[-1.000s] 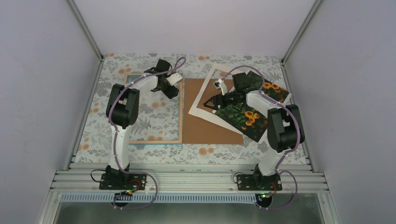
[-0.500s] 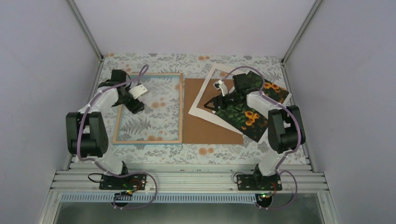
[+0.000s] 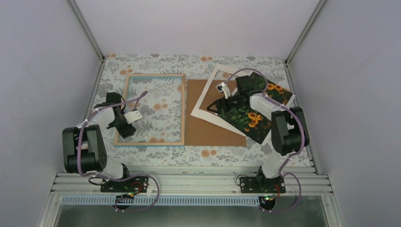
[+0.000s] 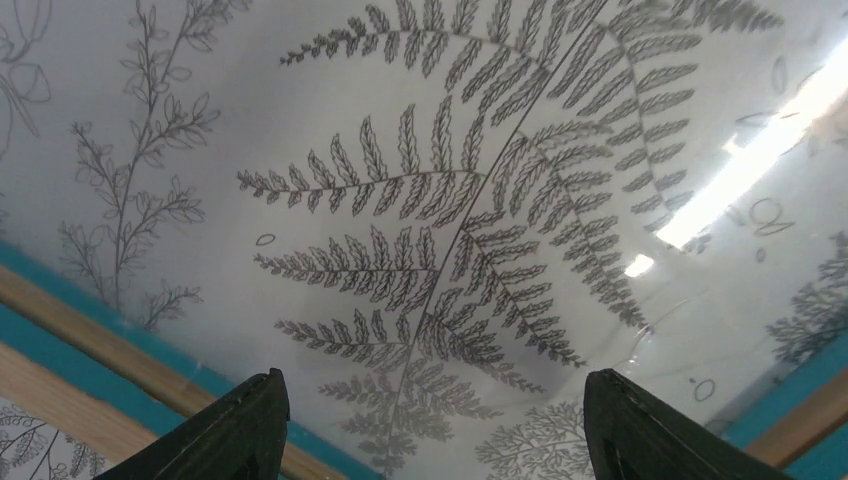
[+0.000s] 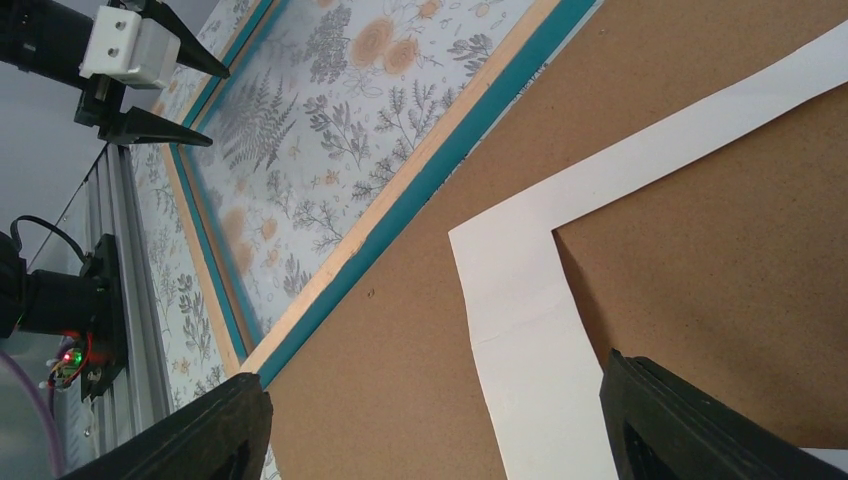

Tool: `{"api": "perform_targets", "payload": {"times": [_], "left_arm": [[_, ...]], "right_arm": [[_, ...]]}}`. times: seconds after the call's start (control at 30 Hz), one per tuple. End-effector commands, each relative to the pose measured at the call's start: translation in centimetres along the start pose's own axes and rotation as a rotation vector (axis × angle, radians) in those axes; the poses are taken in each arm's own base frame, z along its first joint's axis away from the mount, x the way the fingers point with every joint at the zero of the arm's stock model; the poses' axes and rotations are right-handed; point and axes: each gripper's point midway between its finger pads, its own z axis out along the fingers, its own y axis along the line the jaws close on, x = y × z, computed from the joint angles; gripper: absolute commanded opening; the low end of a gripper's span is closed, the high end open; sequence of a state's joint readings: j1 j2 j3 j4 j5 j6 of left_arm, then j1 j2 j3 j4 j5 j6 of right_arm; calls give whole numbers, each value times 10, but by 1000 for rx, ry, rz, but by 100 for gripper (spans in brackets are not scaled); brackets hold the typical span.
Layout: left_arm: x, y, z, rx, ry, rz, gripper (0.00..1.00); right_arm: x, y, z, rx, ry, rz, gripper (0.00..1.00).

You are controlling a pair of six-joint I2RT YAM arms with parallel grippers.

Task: Put the photo into the frame

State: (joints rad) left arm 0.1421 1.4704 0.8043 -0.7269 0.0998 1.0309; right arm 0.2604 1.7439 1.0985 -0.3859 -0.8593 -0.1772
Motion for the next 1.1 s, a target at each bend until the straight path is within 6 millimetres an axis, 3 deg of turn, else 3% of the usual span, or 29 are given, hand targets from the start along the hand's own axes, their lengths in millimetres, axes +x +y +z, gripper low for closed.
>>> {"api": "perform_targets", "payload": {"times": [0.0,0.13,0.33,0.57,0.7,0.83,1.07], "left_arm": [[2,16,0,-79,15,38,74],[-18,23,-13,-85,-37,22,74],[-94,25,-54,-101,-218,54,76],[-212,-23,-87,-66,-485,191,80],[-261,-70,-82,-181,-565,423,82],[-283,-100,-62,-306,-609,547,82],[-287,-156,-66,-517,-787,927,82]], "right_arm": [[-4,5,-5,-6,-17,-39,82],[-3,3,-6,7,-2,-44,81],[-1,-8,-24,73,11,-57,81],[7,-26,-60,178,18,-70,82],[9,-38,-79,216,6,-35,81],[8,-50,-89,279,-6,-20,80],[-8,-70,-80,277,-36,38,72]]}}
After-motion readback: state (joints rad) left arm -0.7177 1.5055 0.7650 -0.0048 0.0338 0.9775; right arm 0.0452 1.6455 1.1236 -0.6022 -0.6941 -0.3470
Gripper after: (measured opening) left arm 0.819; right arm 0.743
